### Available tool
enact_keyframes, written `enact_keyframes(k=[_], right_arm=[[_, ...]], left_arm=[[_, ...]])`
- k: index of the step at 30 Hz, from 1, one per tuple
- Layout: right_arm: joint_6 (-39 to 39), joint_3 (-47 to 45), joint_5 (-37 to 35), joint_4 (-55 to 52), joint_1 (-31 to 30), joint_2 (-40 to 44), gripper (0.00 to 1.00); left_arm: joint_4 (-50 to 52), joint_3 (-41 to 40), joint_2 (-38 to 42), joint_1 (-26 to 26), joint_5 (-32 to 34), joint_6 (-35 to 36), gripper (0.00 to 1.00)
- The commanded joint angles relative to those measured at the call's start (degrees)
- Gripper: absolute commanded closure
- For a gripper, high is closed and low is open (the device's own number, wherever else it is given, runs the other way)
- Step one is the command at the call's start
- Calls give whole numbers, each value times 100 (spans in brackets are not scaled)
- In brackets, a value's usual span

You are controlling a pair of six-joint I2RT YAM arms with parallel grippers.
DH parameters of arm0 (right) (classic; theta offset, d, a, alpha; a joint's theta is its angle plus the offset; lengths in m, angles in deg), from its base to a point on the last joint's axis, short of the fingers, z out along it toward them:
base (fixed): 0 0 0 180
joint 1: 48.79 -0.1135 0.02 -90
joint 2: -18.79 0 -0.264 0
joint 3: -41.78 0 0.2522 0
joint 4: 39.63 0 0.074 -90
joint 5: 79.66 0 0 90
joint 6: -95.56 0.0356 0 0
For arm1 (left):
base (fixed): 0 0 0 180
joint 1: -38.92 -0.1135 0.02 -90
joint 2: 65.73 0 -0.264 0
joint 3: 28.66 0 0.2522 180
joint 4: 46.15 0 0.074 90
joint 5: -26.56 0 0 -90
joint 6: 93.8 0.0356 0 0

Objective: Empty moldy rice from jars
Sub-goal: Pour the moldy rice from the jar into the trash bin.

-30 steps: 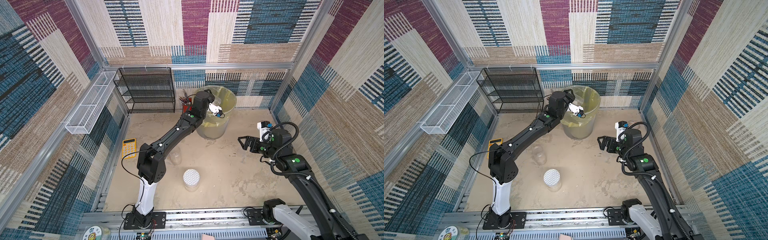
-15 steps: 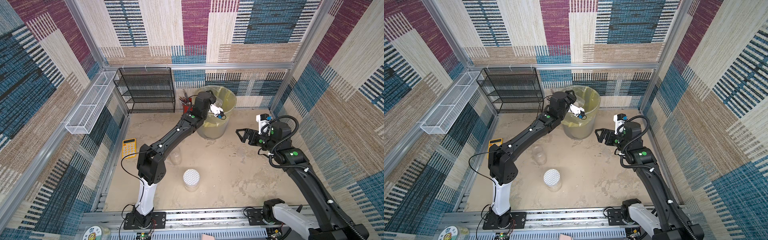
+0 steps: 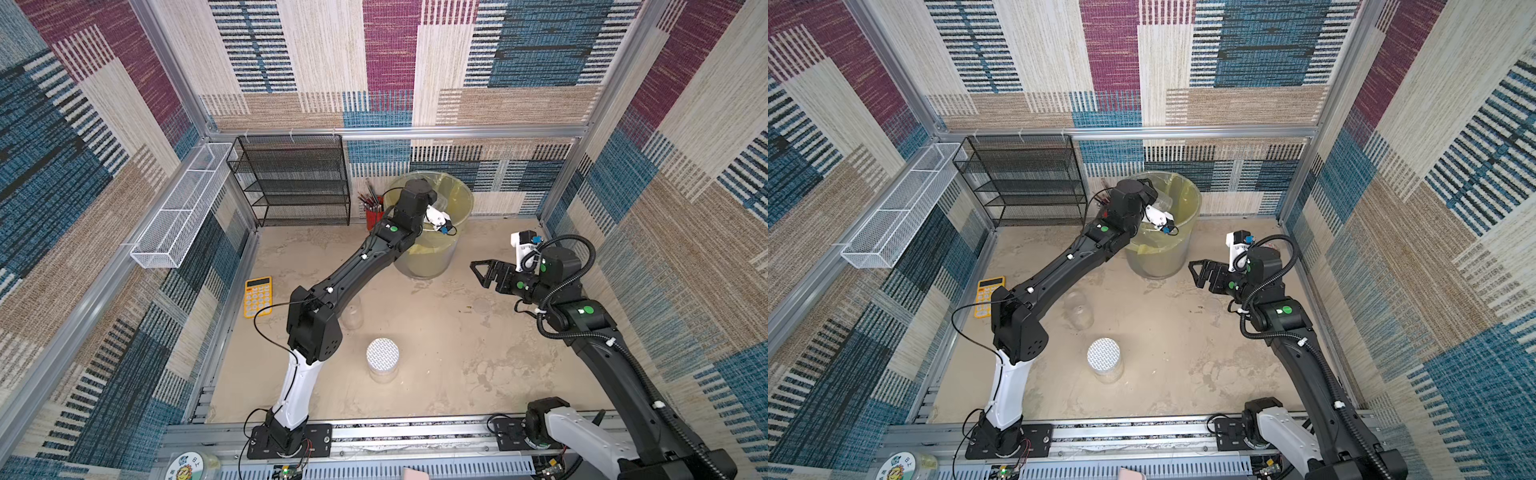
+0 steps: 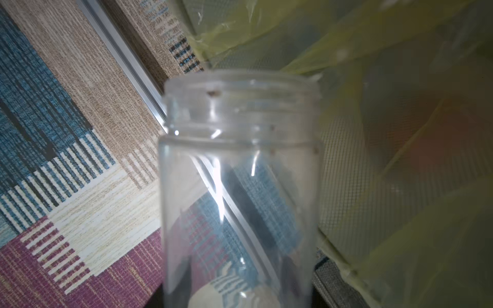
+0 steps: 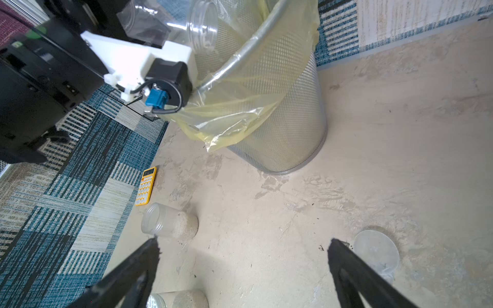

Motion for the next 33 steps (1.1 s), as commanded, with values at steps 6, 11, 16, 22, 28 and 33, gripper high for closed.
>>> enact_keyframes(k=[6,11,16,22,28,33], right_arm=[[101,-94,99,248,0,51,1],[110,-245,-12,248,6,225,1],[164,-224,42,298,3,148,1],[131,-267,-65,232,0,295,1],[119,-290,-4,105,-2,270,1],[124,-270,77,87,5,223,1]], left_arm=[[17,-140,191,-74,115,137,100],[-85,-41,209,-193,84,260,100],[-112,-292,328,-162,17,431,100],[57,5,242,-135,142,206,100],[392,191,275,-149,211,-106,100],[720,301,330,-154,242,-521,100]])
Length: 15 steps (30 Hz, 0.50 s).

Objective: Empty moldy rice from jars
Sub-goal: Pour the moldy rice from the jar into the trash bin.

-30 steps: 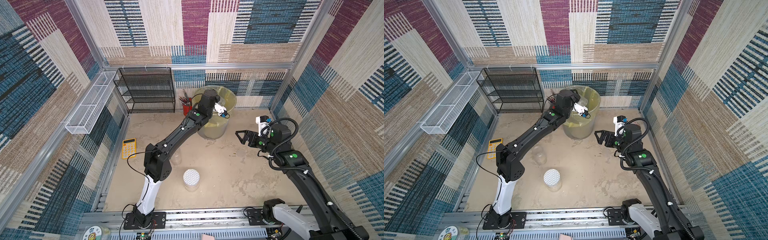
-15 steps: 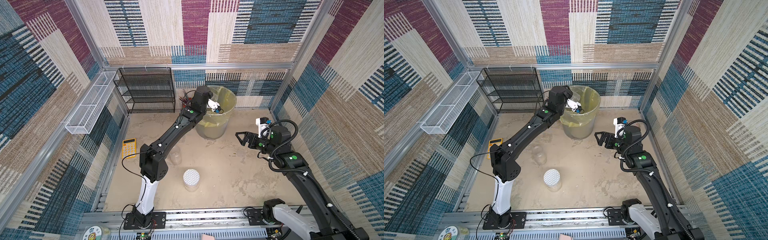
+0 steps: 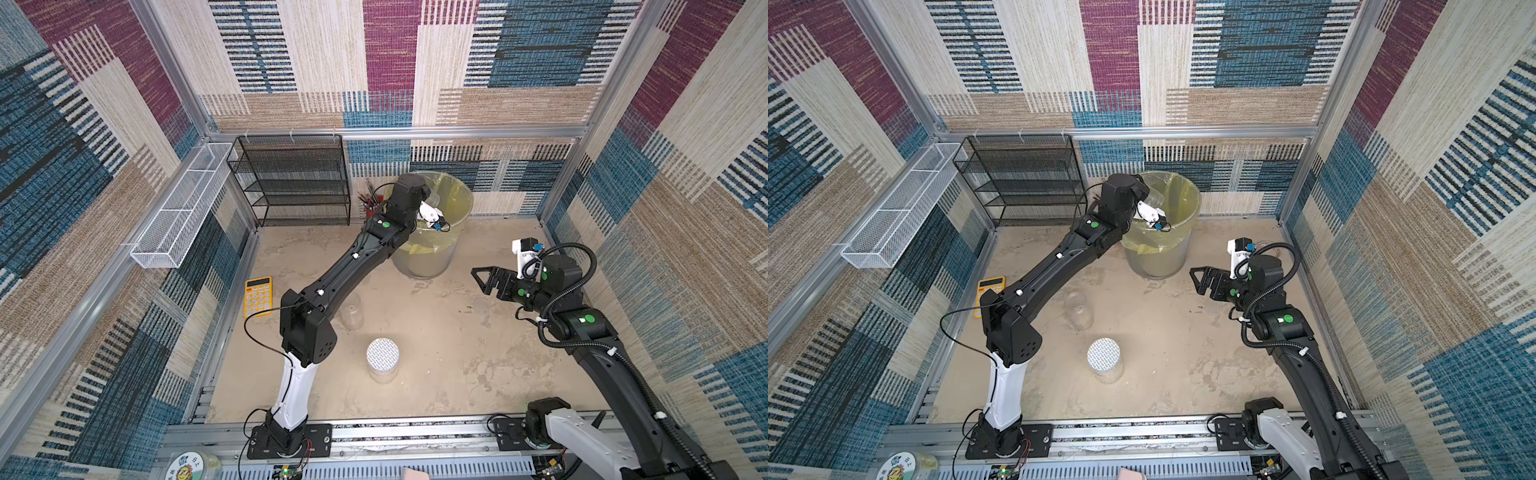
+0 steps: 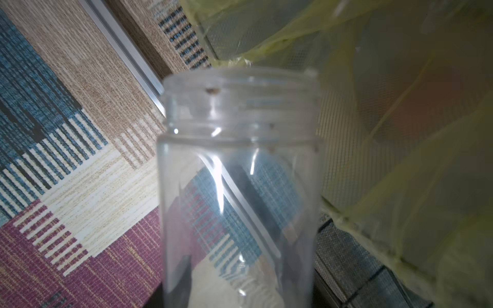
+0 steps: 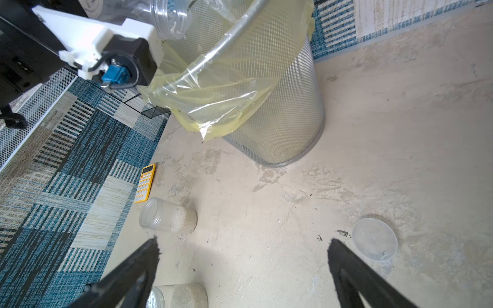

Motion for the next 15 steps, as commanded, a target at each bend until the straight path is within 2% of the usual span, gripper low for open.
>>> enact_keyframes(k=[1,3,5,9,12,14,15], right_arm=[[52,65,72,51,-6,-15,1],[66,-21,-41,123,-5,77,1],[65,8,-51,74,1,98,1],[73,-5,-40,89,-6,94,1],[65,10,-49,32,0,92,1],[107,-110,-35,150,-6,159,1],[117,-136,2,181,-6,153,1]], left_arm=[[147,112,70,-55,101,-330,100],[-28,-164,117,-30,83,-230,100],[297,118,43,-37,100,-526,100],[-93,-283,49,-20,65,-110,100],[596,345,-78,-72,221,-863,100],[-9,-403,114,-51,35,-151,100],[-216,-344,56,-42,48,-84,100]])
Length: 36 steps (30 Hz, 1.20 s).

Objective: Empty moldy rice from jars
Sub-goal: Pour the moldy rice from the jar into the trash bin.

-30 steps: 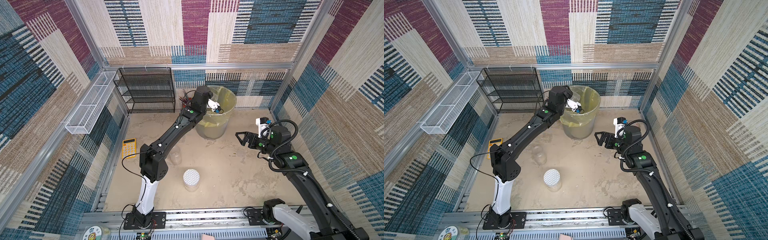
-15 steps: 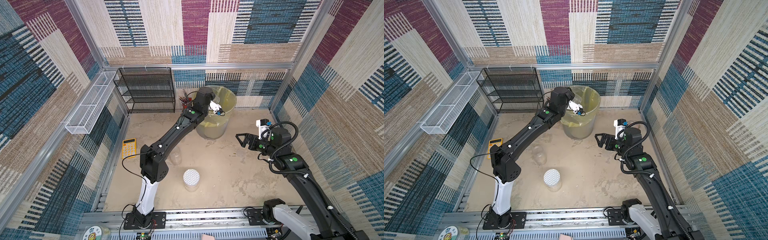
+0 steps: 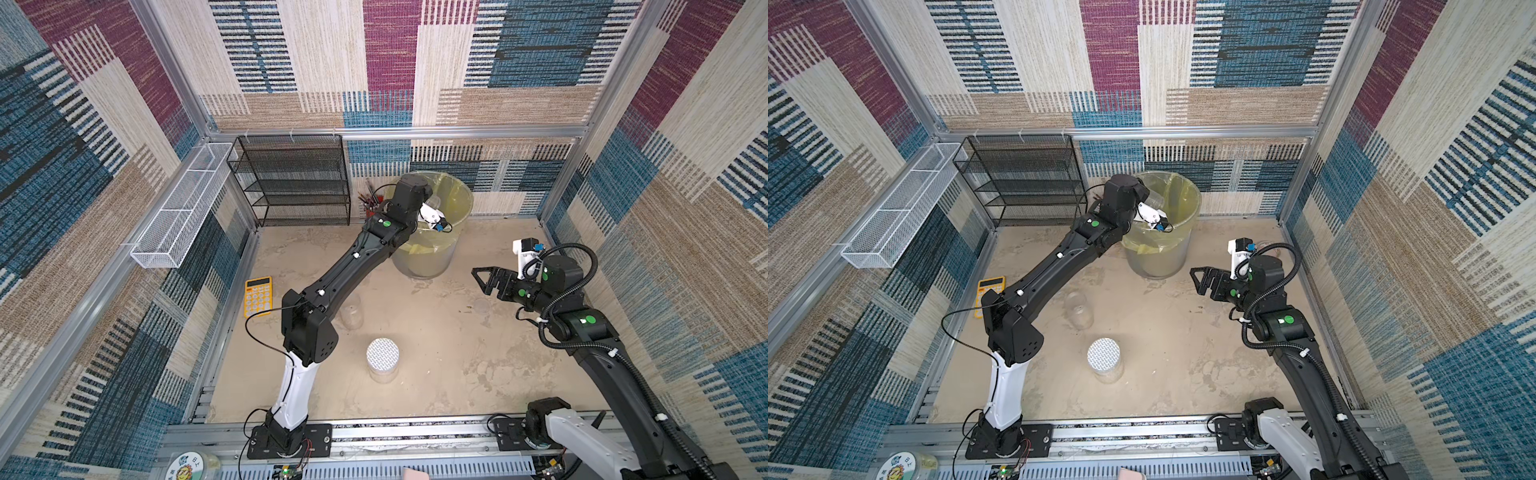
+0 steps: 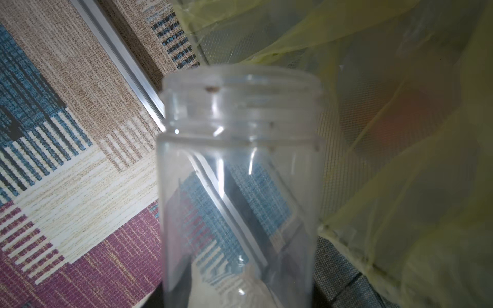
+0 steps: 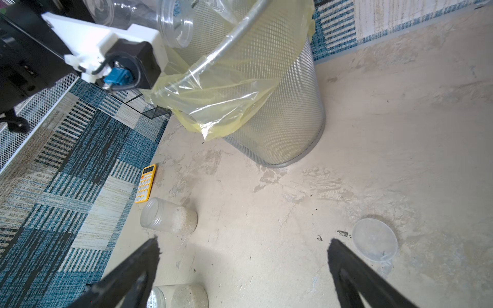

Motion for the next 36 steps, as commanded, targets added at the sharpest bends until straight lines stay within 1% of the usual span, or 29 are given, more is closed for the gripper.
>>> enact_keyframes(k=[1,2,3,5,6,9,11,15,18,20,22,26,29,33,36], right_arm=[[107,-27,34,129,1,-14,1],[90,4,34,72,-2,-40,1],[96,-8,23,79,-5,-18,1],[119,-64,4,144,0,40,1],[115,-45,-6,132,-4,37,1],[37,19,-17,17,0,-5,1],[-50,31,-60,-69,-4,-3,1],[-276,141,-142,-193,-4,-39,1],[-398,273,-95,-282,-5,-107,1],[-454,373,-80,-337,-6,-151,1],[-521,438,-33,-365,-6,-178,1],[-675,656,219,-489,-6,-301,1],[-738,835,499,-656,-6,-414,1],[-703,935,654,-834,-6,-424,1],[-628,856,730,-899,0,-389,0]], left_arm=[[4,472,-159,-5,71,-135,100],[332,859,-236,-20,35,-488,100],[399,881,-223,-15,7,-600,100],[123,510,-212,12,123,-348,100],[66,434,-231,21,146,-390,100],[659,1261,-552,70,268,-1146,100],[681,1375,-538,74,131,-1517,100],[1277,2108,-634,74,-133,-2734,100],[1312,2316,-552,78,-275,-3466,100],[1317,2307,-449,83,-335,-3923,100],[1416,2235,-305,83,-448,-4396,100],[1485,1792,74,83,-513,-5349,100],[1222,1112,479,83,-508,-5951,100],[980,276,1019,83,-456,-6598,100],[867,-375,1361,92,-428,-6883,100]])
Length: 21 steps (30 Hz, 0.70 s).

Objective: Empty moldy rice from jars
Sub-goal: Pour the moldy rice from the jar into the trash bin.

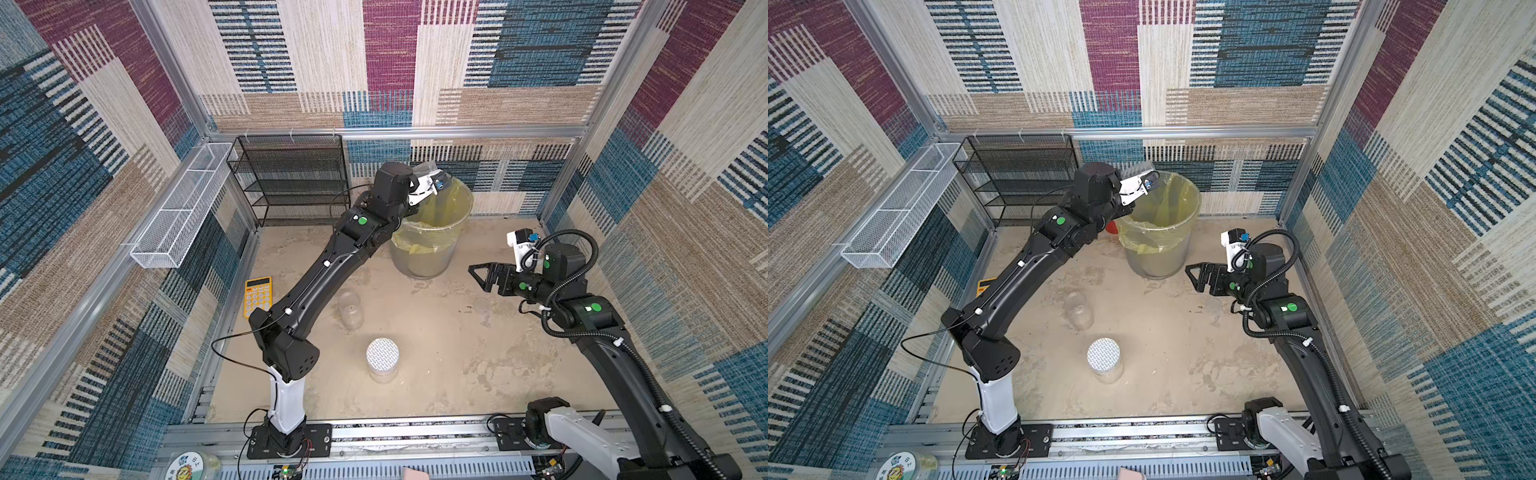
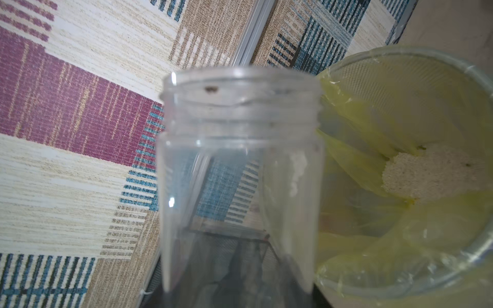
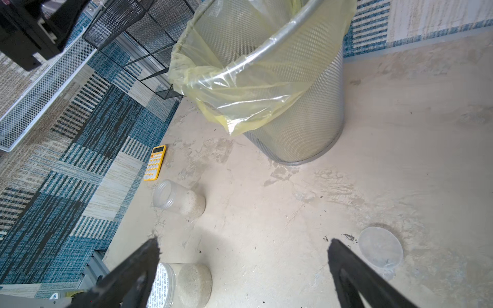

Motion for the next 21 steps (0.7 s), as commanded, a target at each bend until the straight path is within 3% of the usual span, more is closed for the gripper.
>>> enact_keyframes(k=[1,11,21], right_arm=[[37,-35,236,-173,-6,9,1],[235,-323,783,-453,-259,107,0],[614,-798,501,-380,-1169,180,1]], left_arm=[[-401,-599,343,0,51,-790,100],[-907,-2633,1947,4,-254,-1934,100],[-1032,-4208,3125,5,-326,-2616,100]])
